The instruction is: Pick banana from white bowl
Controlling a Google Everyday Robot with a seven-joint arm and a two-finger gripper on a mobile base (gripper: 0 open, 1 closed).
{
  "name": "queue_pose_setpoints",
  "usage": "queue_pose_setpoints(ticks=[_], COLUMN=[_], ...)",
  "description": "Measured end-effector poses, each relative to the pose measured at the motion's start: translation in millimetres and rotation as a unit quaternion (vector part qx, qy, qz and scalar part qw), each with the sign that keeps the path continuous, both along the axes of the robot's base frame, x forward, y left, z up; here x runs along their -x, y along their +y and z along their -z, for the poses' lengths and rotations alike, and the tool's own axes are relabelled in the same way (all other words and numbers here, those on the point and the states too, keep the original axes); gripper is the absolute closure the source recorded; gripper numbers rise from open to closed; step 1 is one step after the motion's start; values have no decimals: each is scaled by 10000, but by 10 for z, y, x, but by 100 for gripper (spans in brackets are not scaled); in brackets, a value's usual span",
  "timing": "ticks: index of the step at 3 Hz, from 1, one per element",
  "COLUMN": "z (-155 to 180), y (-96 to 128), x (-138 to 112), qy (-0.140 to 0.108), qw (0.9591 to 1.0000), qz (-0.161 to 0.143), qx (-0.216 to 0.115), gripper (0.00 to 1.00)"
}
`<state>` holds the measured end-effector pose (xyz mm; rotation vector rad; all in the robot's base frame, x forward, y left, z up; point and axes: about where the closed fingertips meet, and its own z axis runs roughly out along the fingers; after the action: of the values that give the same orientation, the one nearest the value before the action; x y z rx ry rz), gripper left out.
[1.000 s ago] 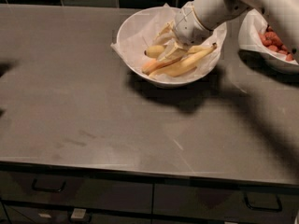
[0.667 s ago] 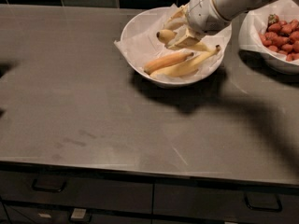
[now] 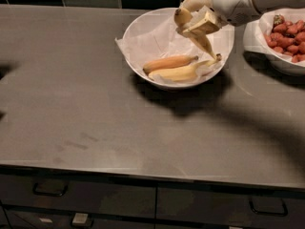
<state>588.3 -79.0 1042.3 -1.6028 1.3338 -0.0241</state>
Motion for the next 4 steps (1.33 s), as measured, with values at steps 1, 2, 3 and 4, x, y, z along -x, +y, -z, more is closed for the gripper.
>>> queue_pose_setpoints(ticks=[1,2,3,4], z=[-229,-415,-552,-592], y=[78,94,26,-26], x=[305,607,801,942], qy=[-173,-161,-83,65], qw=[9954,9900,9879,9848], qz=[204,523,784,857], qx=[-916,-1304,-1337,-1510], gripper=[100,100,100,100])
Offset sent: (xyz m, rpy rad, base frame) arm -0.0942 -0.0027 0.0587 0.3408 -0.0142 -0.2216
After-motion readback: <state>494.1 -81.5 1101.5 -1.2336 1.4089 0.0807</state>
